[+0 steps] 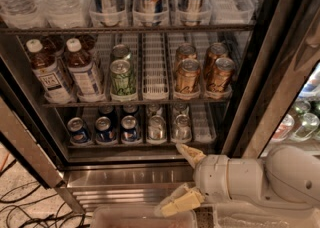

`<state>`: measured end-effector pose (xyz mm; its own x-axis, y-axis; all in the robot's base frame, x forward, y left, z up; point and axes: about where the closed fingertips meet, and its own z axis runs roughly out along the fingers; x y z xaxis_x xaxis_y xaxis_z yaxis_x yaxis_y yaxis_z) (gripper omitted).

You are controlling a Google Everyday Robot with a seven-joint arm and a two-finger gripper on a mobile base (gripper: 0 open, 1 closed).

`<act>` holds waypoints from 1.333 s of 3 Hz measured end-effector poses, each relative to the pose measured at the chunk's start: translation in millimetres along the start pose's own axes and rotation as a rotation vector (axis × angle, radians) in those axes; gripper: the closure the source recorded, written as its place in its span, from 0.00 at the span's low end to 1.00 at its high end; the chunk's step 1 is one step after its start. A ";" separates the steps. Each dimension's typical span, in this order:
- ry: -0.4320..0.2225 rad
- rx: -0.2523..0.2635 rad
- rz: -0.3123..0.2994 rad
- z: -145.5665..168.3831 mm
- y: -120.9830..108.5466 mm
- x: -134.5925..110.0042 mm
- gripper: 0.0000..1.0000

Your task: Pick pepsi can from bottom shelf of fridge

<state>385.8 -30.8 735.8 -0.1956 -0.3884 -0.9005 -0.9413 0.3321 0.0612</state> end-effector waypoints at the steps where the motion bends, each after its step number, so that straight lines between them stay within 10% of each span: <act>1: -0.119 0.129 -0.065 14.3 -18.5 -10.8 0.00; 2: -0.200 0.215 -0.151 54.6 -58.1 -34.5 0.00; 4: -0.216 0.249 -0.145 61.2 -56.3 -30.7 0.00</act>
Offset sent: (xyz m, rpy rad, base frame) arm 0.0875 0.0383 0.0111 0.1685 -0.4032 -0.1772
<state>461.7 15.0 733.7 0.0231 -0.2655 -0.9638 -0.8541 0.4958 -0.1571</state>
